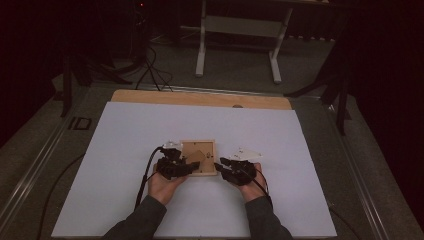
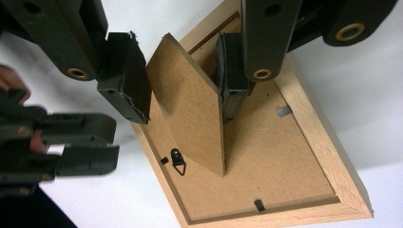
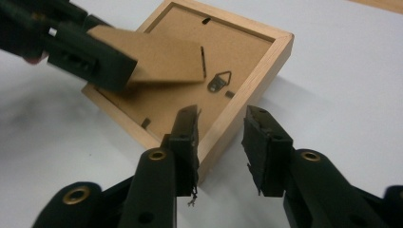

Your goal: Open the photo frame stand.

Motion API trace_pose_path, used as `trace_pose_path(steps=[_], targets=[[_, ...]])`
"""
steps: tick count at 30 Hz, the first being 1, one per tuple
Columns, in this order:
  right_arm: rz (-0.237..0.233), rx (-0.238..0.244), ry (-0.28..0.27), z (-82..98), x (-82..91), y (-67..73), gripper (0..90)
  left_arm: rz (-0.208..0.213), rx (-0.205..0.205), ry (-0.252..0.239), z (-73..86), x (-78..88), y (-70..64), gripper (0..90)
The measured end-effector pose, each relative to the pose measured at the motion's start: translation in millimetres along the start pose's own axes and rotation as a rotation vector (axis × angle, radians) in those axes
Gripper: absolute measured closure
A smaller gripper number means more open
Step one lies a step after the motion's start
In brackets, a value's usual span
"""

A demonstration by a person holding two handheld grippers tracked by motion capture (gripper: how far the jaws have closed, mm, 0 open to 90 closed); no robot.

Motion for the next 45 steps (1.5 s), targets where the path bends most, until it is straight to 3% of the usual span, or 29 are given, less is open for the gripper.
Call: trace_pose_path(steps=[6,17,19,22,25,31,34,37,41,45], targets=[[-0.019,-0.03,-0.031,-6.3,3.9,-4.3,61.9,-0.011,-0.061,-0.017,5.6,4.0,-4.3,58.6],[-0.063,-0.064,-0.054,-19.8,-4.0,-12.2,54.7,-0.016,-0.09,-0.031,12.3,6.9,-6.5,59.7],[-0.058,-0.102,-0.036,-19.5,-12.0,-19.0,50.3,-0.019,-0.098,-0.034,12.8,7.1,-6.8,59.8],[-0.067,-0.122,-0.035,-20.2,-14.0,-22.0,48.1,-0.024,-0.113,-0.035,14.0,7.7,-7.1,59.8],[-0.118,-0.16,-0.03,-23.0,-16.5,-25.0,42.1,-0.03,-0.145,-0.044,19.0,9.5,-8.3,60.0],[-0.165,-0.138,-0.024,-24.7,-22.5,-20.2,36.8,-0.033,-0.176,-0.051,23.7,12.8,-10.0,60.6],[-0.169,-0.136,-0.023,-25.0,-23.3,-19.6,36.4,-0.033,-0.182,-0.051,24.3,13.5,-10.2,60.7],[-0.203,-0.136,-0.03,-27.4,-29.5,-15.9,37.3,-0.023,-0.195,-0.047,26.7,15.2,-8.1,60.9],[-0.221,-0.14,-0.031,-26.5,-30.0,-13.0,40.9,-0.013,-0.192,-0.04,27.8,16.2,-6.6,60.9],[-0.216,-0.133,-0.03,-25.0,-28.1,-13.1,43.3,0.021,-0.159,-0.035,26.6,18.6,-5.8,61.4]])
Point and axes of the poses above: each handheld gripper's, and its own axes: x roughly backward along the jaws, z roughly out of its underside, y roughly to its left, the point moved 8 cm from there along -x, roughly forward along the jaws, and after that the axes turned 10 degrees about x, right-handed, at the moved point
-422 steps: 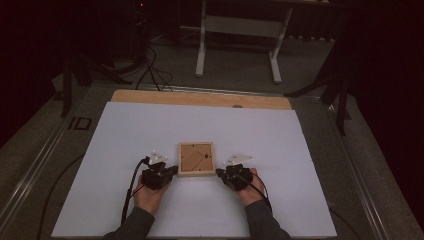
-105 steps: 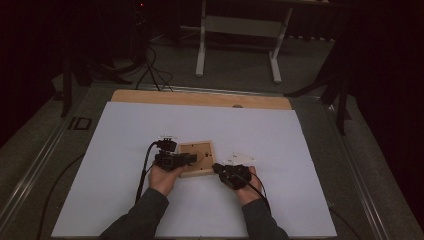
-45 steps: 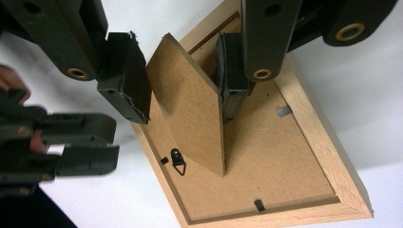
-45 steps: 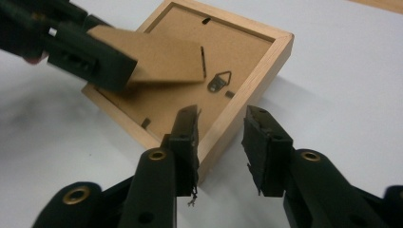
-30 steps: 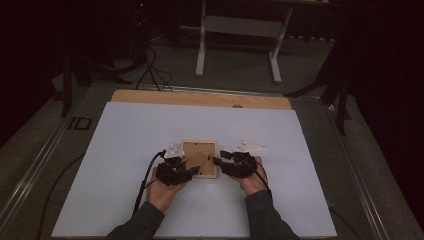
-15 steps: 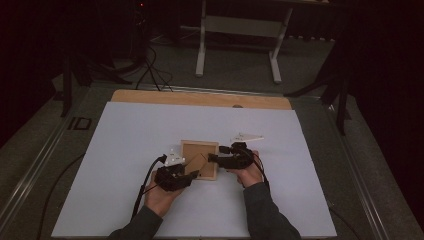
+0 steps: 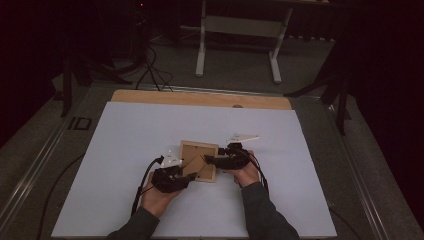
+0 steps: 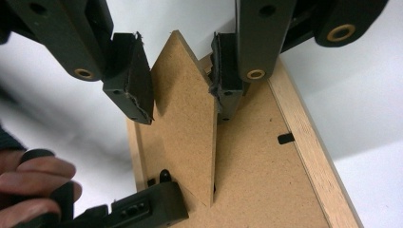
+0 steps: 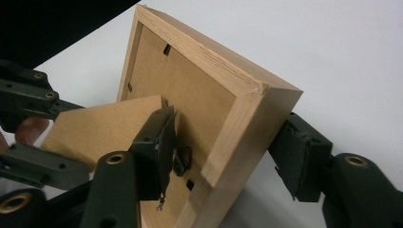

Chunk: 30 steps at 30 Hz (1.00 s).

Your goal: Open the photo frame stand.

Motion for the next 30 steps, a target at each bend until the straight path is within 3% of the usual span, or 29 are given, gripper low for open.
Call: trace_pose_path(steps=[7,8,13,19,22,30], targets=[[-0.005,0.011,-0.013,0.8,3.0,2.1,45.4,0.05,0.042,0.009,-1.6,2.1,1.9,61.9],[-0.006,0.018,-0.02,-0.1,4.6,3.8,46.4,0.068,0.072,-0.004,-4.1,4.6,4.5,61.2],[0.007,0.049,-0.023,-1.9,6.4,7.5,47.1,0.075,0.102,0.001,-5.6,7.5,8.8,64.0],[0.018,0.075,-0.023,-3.1,8.3,10.8,48.2,0.08,0.087,0.048,-1.2,3.4,6.3,70.4],[0.018,0.081,-0.023,-3.7,9.3,11.7,48.8,0.087,0.084,0.05,-1.3,4.2,6.1,71.9],[0.044,0.098,-0.044,-8.0,13.6,12.0,53.4,0.052,0.06,0.035,-4.2,3.4,8.5,73.0]])
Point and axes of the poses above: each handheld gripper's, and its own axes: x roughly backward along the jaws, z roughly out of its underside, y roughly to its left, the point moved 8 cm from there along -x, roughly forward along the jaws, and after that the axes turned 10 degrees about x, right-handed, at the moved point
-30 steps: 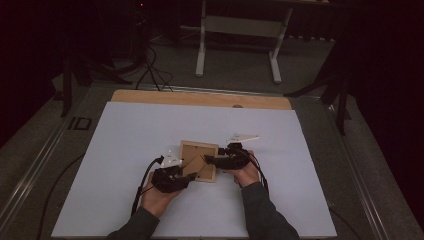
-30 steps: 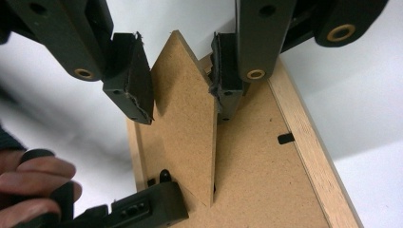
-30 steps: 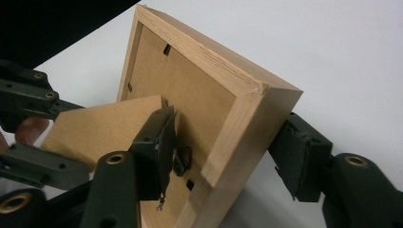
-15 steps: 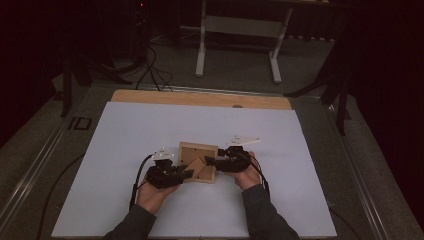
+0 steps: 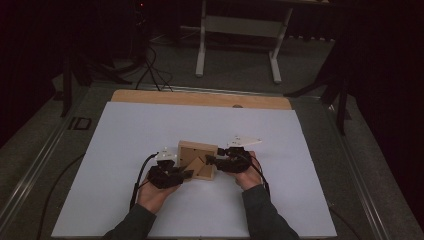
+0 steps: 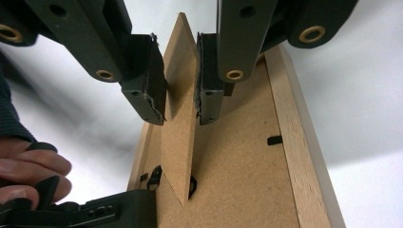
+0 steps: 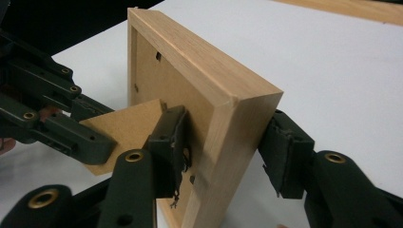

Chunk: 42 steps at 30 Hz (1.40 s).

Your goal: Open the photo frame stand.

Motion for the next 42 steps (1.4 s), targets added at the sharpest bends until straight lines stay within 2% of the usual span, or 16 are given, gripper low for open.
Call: trace_pose_path(steps=[5,9,12,27,35,39,42], targets=[[0.047,0.044,0.002,-5.0,-0.2,1.6,55.0,-0.045,-0.012,-0.012,-3.0,-1.6,5.1,72.7],[0.061,0.066,0.004,-8.5,-0.6,2.7,56.2,-0.062,-0.006,-0.014,-3.8,-3.6,9.8,72.4],[0.067,0.07,0.004,-9.9,-0.4,3.2,56.2,-0.072,0.005,-0.02,-4.8,-6.0,13.1,72.4],[0.105,0.086,0.007,-13.4,-1.5,2.1,56.1,-0.116,-0.032,-0.042,-9.3,-12.8,21.4,70.1],[0.099,0.076,-0.005,-15.1,-0.4,3.3,54.0,-0.111,-0.025,-0.043,-8.9,-14.0,24.0,68.5],[0.082,0.08,-0.007,-15.2,0.1,6.2,53.3,-0.051,0.037,-0.029,-6.8,-14.0,28.7,66.8],[0.059,0.088,-0.009,-15.9,0.3,9.8,52.2,-0.034,0.047,-0.03,-6.0,-12.3,30.5,65.2]])
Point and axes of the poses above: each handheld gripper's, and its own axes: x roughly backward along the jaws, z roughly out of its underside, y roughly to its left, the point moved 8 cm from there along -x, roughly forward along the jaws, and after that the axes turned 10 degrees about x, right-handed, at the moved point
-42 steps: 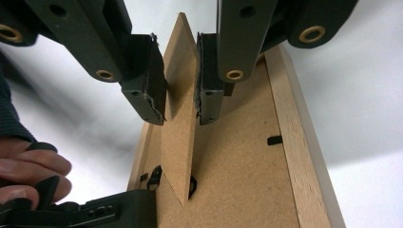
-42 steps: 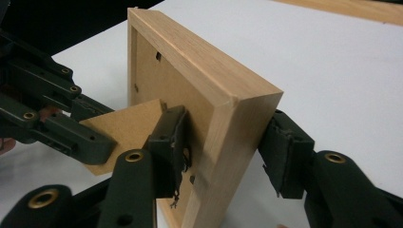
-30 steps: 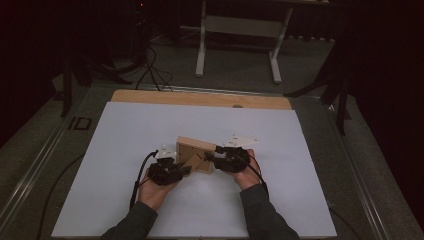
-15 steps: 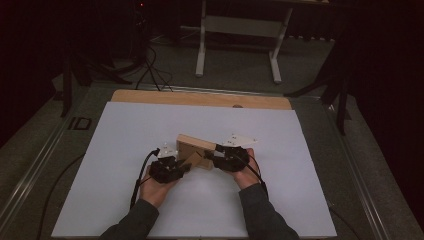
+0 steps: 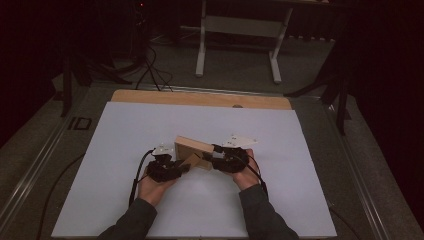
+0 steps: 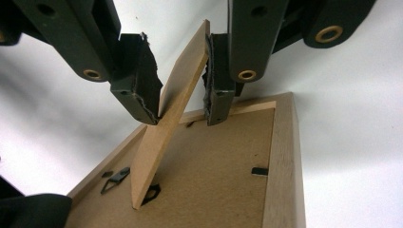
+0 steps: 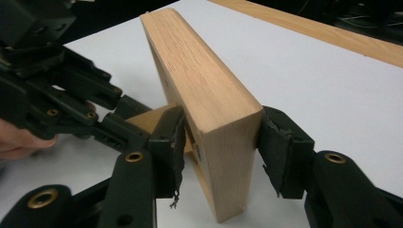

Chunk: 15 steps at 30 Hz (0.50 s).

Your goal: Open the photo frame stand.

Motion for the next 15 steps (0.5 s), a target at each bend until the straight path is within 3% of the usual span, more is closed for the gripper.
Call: trace_pose_path(steps=[15], targets=[[-0.076,0.018,0.013,0.3,-0.5,13.2,47.1,0.048,0.024,-0.001,1.8,7.0,0.2,62.5]])
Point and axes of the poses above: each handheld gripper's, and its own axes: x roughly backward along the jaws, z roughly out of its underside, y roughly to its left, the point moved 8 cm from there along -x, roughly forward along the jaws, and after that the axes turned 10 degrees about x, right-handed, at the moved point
